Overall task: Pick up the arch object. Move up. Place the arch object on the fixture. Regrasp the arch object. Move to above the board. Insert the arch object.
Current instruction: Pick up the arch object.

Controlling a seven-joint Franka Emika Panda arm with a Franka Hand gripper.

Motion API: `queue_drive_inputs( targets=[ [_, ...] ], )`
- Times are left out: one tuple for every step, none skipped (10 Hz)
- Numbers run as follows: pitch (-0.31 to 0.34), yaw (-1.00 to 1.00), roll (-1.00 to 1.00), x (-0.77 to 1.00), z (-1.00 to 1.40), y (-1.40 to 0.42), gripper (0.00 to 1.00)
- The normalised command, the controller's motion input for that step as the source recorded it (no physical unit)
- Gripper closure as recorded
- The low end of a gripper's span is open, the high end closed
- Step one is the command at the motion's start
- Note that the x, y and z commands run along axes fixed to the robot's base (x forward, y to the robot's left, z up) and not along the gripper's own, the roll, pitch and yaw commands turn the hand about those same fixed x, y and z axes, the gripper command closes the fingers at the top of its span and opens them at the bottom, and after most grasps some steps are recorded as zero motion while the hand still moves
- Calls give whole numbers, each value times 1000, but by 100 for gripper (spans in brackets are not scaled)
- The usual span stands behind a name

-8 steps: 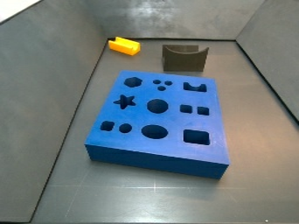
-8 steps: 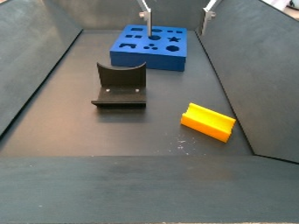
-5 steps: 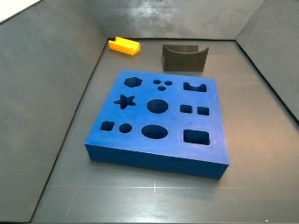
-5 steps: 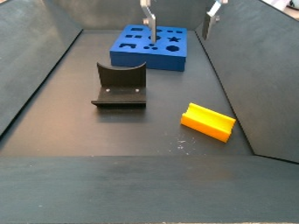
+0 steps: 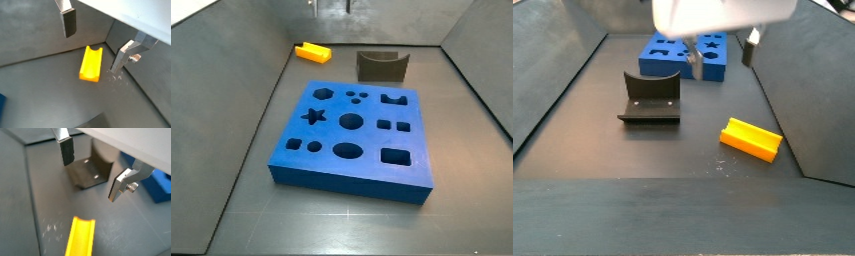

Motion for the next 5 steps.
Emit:
queue_drive_inputs(
  targets=[
    [-154, 529, -87, -411, -746, 569, 0],
    [-217, 411, -46, -540, -737, 311, 0],
    [-246, 389, 0, -577, -720, 83, 0],
    [-266, 343, 13, -654, -694, 0, 0],
    [-283, 426, 13, -486, -660, 0, 0]
  ],
)
